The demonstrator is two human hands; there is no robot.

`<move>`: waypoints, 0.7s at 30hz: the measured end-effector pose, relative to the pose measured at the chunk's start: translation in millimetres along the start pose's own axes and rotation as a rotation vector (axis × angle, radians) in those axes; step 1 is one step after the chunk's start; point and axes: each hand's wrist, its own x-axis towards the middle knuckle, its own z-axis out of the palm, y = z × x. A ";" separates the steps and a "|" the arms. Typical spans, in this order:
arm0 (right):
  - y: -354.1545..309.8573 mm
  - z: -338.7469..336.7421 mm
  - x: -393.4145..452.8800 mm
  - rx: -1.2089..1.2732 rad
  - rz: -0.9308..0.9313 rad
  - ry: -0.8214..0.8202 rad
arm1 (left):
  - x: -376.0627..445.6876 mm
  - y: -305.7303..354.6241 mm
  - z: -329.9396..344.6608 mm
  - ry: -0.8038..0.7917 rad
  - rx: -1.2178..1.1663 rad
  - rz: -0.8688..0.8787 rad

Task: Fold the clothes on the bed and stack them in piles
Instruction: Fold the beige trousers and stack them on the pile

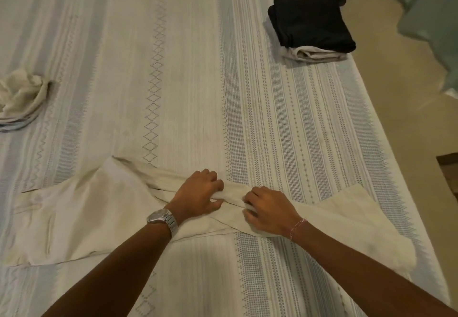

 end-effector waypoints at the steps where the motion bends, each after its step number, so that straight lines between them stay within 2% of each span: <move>1: 2.7 0.9 -1.7 0.007 0.031 0.026 | 3.2 3.2 1.5 0.019 -0.007 -0.004; 4: 11.2 -16.3 10.2 0.009 0.103 0.040 | 16.8 11.8 -2.0 0.061 -0.073 -0.058; 7: 21.0 -34.0 28.2 -0.027 0.158 0.067 | 31.3 17.1 -13.4 0.110 -0.214 -0.235; 10: 22.8 -43.3 29.2 -0.063 0.218 -0.061 | 39.7 15.2 -17.6 0.105 -0.186 -0.312; 12: 33.6 -43.4 13.3 -0.100 0.327 -0.141 | 42.8 16.0 -15.7 0.071 -0.169 -0.339; 16: 79.4 -51.5 -16.5 -0.119 0.556 -0.067 | 52.0 18.7 -11.6 0.022 -0.132 -0.381; 21: 125.0 -80.7 -17.5 -0.204 0.609 0.073 | 58.7 22.8 -6.3 0.039 -0.135 -0.467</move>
